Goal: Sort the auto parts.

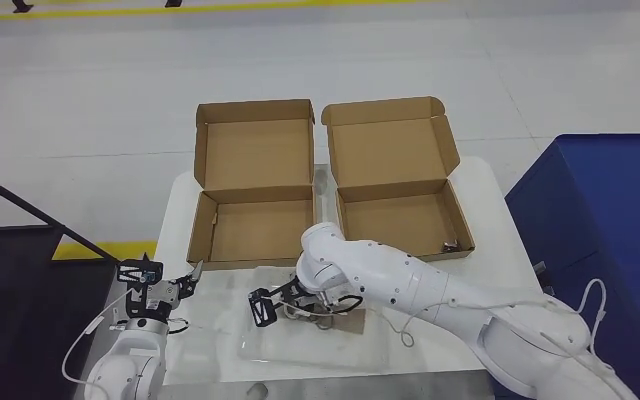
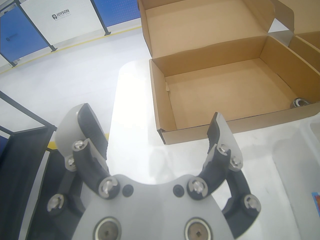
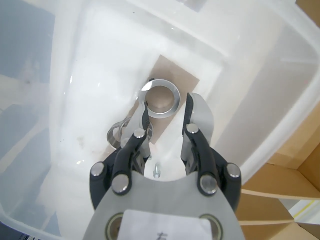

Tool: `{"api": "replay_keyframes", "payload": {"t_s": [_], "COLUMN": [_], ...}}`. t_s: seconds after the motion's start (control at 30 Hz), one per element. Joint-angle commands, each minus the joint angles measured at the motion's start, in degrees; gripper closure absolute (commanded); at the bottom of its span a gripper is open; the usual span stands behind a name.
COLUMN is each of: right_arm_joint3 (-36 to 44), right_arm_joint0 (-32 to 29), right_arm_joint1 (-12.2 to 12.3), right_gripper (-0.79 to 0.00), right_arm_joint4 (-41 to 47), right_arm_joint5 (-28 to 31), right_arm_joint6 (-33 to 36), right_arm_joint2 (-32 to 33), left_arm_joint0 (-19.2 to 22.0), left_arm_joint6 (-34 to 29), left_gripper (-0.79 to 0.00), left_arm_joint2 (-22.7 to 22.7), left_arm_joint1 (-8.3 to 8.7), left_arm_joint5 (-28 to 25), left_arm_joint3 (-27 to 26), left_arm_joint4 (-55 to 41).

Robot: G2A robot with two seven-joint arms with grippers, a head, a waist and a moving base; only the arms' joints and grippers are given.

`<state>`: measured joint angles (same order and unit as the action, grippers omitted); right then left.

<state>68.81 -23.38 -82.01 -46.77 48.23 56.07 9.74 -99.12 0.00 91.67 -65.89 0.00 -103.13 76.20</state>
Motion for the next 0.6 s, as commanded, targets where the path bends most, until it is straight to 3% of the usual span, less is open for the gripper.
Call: {"api": "replay_keyframes", "payload": {"t_s": [0.0,0.37,0.57], "right_arm_joint3": [-1.27,-5.95,-7.70], "right_arm_joint0": [-0.11,-1.29,-2.69], "right_arm_joint1": [-0.58,-4.10,-6.38], "right_gripper": [-0.326,-0.311,-0.308], "right_arm_joint4": [-0.51,-3.91,-7.34], "right_arm_joint5": [1.10,4.27,8.92], "right_arm_joint6": [-1.09,-4.27,-8.91], "right_arm_joint2": [0.00,0.00,0.00], "left_arm_joint0": [0.00,0.00,0.00], "left_arm_joint6": [0.00,0.00,0.00], "left_gripper": [-0.785,-0.785,-0.785], "left_arm_joint2": [0.00,0.00,0.00], "left_arm_joint1": [0.00,0.00,0.00], "left_arm_joint5": [0.00,0.00,0.00], "left_arm_joint3": [0.00,0.00,0.00], "left_arm_joint4": [0.00,0.00,0.00]}}
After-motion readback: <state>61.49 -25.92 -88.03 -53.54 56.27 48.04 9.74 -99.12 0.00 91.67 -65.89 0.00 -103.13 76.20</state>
